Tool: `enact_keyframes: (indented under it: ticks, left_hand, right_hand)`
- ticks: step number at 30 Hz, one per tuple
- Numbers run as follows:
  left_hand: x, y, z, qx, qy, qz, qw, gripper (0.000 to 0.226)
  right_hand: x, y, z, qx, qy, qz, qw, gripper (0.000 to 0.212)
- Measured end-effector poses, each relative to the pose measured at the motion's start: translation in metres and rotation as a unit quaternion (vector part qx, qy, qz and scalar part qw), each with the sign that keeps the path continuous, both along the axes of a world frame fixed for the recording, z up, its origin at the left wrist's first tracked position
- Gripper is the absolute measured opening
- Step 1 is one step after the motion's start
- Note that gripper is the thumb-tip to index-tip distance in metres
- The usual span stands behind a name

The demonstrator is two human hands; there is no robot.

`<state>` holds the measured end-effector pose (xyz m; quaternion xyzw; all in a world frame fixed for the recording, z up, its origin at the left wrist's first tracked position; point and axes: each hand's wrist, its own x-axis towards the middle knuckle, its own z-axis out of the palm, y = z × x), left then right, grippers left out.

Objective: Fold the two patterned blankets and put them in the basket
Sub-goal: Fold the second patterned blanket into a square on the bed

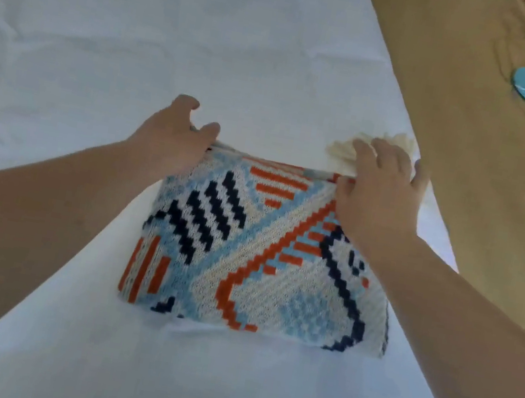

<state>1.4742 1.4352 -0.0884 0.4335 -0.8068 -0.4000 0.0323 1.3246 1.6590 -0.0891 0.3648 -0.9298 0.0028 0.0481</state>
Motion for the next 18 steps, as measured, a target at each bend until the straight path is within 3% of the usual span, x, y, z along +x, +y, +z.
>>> enact_keyframes:
  ticks: [2,5,8,11,13,16,18]
  left_hand:
    - [-0.003,0.000,-0.025,-0.047,-0.065,-0.039,0.996,0.073]
    - [0.004,0.009,-0.045,-0.225,-0.161,-0.155,0.949,0.058]
    - [0.006,0.007,-0.045,-0.374,-0.125,-0.230,0.890,0.051]
    - [0.004,0.001,-0.045,-0.420,-0.128,-0.331,0.836,0.063]
    - [-0.002,-0.003,-0.041,-0.405,-0.125,-0.345,0.837,0.066]
    - [-0.008,-0.013,-0.037,-0.433,-0.081,-0.263,0.858,0.056]
    - [-0.011,-0.010,-0.037,-0.463,-0.089,-0.219,0.854,0.046]
  right_hand:
    - [0.012,0.000,-0.026,0.004,-0.070,0.031,0.997,0.055]
    - [0.017,0.016,-0.055,0.030,-0.142,0.059,0.988,0.065]
    - [-0.015,0.029,-0.061,-0.005,-0.141,0.007,0.990,0.071]
    - [-0.044,0.029,-0.054,-0.053,-0.146,0.016,0.988,0.038]
    - [-0.053,0.023,-0.048,-0.086,-0.119,0.074,0.986,0.023]
    - [-0.068,0.010,-0.032,-0.153,-0.004,0.072,0.986,0.025]
    - [-0.079,0.000,-0.033,-0.143,0.038,0.071,0.987,0.026]
